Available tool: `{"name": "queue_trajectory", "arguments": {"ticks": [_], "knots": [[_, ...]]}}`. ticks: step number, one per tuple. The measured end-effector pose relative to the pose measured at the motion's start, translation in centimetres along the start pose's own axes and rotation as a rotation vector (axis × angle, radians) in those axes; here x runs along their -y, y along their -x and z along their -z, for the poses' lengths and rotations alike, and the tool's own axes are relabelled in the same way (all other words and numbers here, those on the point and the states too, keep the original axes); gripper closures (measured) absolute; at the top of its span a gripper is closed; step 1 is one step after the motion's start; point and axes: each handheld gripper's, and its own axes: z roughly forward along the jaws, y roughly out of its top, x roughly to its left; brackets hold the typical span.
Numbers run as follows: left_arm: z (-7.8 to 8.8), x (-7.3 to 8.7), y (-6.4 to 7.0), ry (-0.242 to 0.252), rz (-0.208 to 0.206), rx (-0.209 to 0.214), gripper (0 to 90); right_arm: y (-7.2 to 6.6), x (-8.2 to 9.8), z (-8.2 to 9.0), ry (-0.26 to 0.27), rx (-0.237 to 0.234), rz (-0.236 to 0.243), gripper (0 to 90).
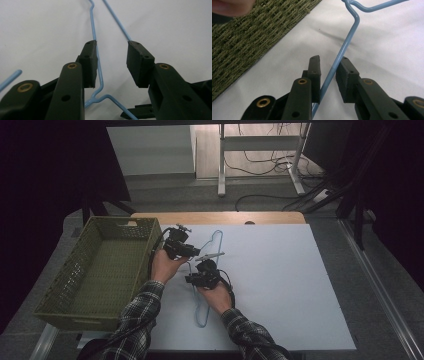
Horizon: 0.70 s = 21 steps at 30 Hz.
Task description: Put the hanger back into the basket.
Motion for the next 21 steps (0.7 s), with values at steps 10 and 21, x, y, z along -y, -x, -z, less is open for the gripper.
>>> {"name": "queue_trajectory", "arguments": {"ticks": [10, 21], "knots": [[1.7, 0.0, 0.7, 0.077, -0.034, -0.06, 35.7, 0.0, -0.2, 0.9, 0.013, 0.013, -0.008, 76.1], [5.3, -0.8, 1.5, 0.157, -0.058, -0.068, 10.1, 0.4, -1.1, 2.9, 0.04, 0.02, -0.064, 84.2]]}}
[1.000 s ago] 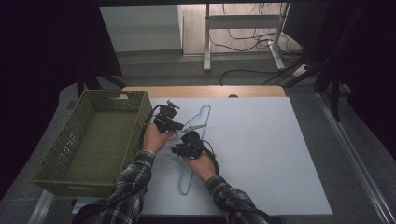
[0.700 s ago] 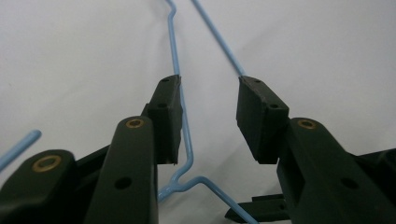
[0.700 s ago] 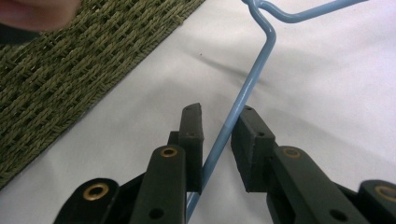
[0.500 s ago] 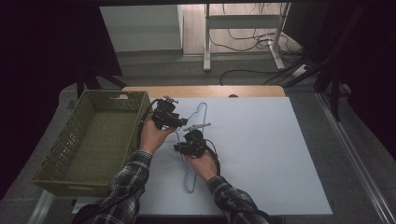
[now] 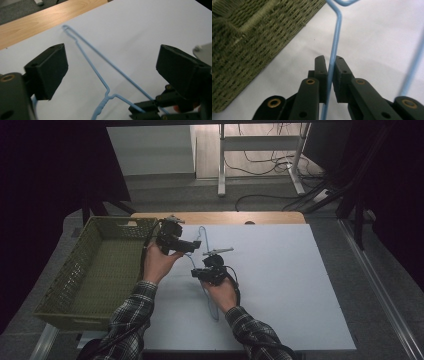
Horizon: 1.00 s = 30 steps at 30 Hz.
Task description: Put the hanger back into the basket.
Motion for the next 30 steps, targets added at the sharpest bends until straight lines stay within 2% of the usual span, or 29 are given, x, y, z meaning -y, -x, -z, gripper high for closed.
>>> {"name": "queue_trajectory", "arguments": {"ticks": [1, 6, 12, 19, 24, 26, 30], "knots": [[0.3, 0.0, 0.0, -0.002, -0.011, -0.005, 9.5, 0.0, -0.1, 0.2, 0.0, 0.002, -0.001, 85.2], [1.5, 0.1, -0.4, 0.016, -0.006, -0.004, 6.3, -0.1, -0.7, 1.3, -0.004, 0.031, 0.024, 86.6], [3.4, 0.4, -1.0, 0.053, -0.004, -0.003, 5.1, 0.8, -1.0, 2.4, -0.011, 0.052, 0.01, 86.8], [5.1, 1.2, -1.8, 0.079, -0.004, 0.006, 3.9, 1.7, -1.2, 3.8, -0.002, 0.045, -0.01, 86.9], [5.4, 2.2, -2.1, 0.085, -0.023, -0.005, 4.1, 1.9, -1.5, 5.2, 0.004, 0.041, 0.001, 86.8], [5.5, 2.6, -2.2, 0.085, -0.038, -0.001, 4.6, 1.9, -1.8, 6.0, 0.003, 0.03, 0.005, 86.8], [5.4, 3.3, -2.2, 0.101, -0.035, 0.023, 3.4, 1.8, -2.1, 7.3, 0.002, 0.011, 0.001, 86.8]]}}
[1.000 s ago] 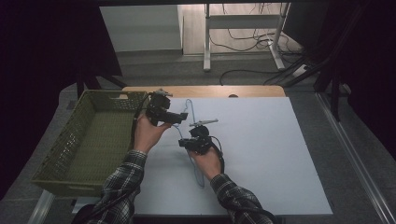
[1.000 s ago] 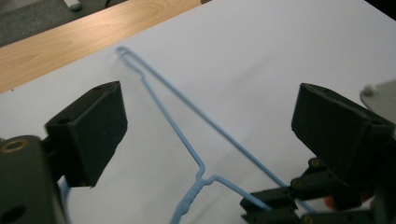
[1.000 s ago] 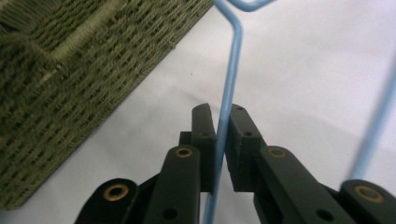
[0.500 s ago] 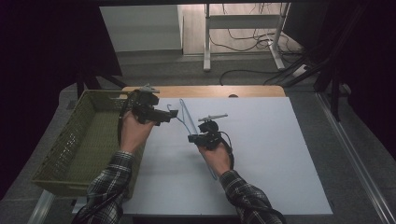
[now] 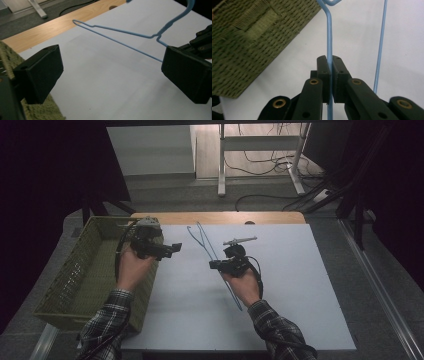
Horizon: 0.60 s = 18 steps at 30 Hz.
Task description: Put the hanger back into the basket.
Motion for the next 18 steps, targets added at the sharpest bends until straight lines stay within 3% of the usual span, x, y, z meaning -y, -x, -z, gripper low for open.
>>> {"name": "queue_trajectory", "arguments": {"ticks": [7, 12, 18], "knots": [[0.3, 0.9, 0.8, 0.025, -0.019, 0.056, 1.7, 0.0, -0.1, 2.3, -0.007, -0.054, -0.013, 86.8], [0.6, 1.3, 1.9, 0.004, -0.035, 0.073, 2.6, -0.3, 0.2, 3.7, -0.012, -0.098, -0.022, 86.8], [0.5, 2.2, 3.3, -0.017, -0.067, 0.088, 1.9, -1.1, 0.7, 5.5, -0.018, -0.11, 0.004, 86.8]]}}
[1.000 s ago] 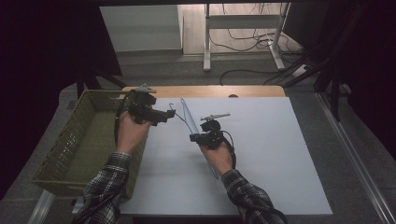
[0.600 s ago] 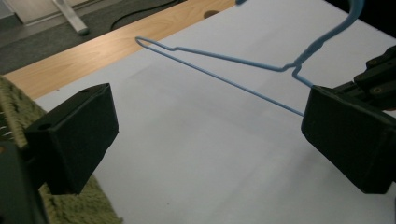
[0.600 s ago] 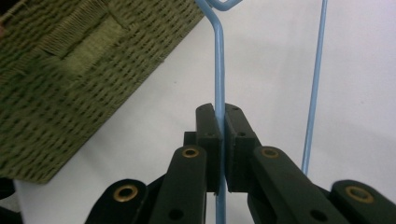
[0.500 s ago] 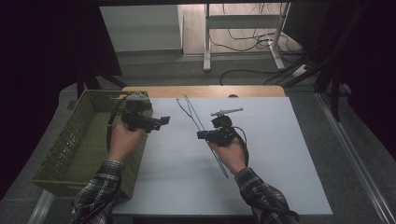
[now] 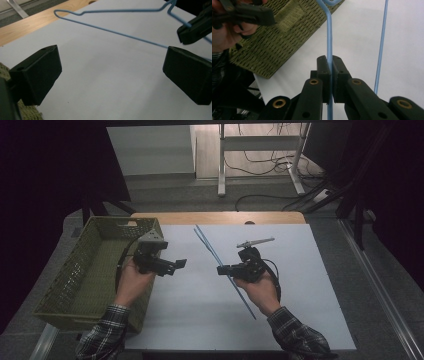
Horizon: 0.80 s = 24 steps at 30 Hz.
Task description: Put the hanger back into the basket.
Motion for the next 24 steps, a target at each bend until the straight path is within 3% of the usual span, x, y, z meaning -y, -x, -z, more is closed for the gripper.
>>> {"name": "queue_trajectory", "arguments": {"ticks": [5, 10, 15, 17, 24], "knots": [[-0.7, 0.2, 1.6, -0.029, -0.057, 0.018, 0.6, -0.6, 0.6, 1.3, -0.007, -0.024, 0.005, 86.8], [-0.9, 0.1, 2.7, -0.006, -0.093, 0.064, 2.8, -1.2, 1.4, 2.3, -0.024, -0.028, 0.022, 86.7], [-0.6, -0.5, 4.2, 0.053, -0.125, 0.116, 7.6, -1.1, 2.1, 3.1, -0.023, -0.036, 0.018, 86.7], [-0.5, -0.9, 4.9, 0.078, -0.143, 0.156, 12.3, -1.0, 2.4, 3.1, -0.02, -0.044, 0.014, 86.7], [-0.8, -2.1, 6.6, 0.114, -0.206, 0.219, 39.0, -1.0, 3.2, 2.5, -0.036, -0.068, 0.01, 86.7]]}}
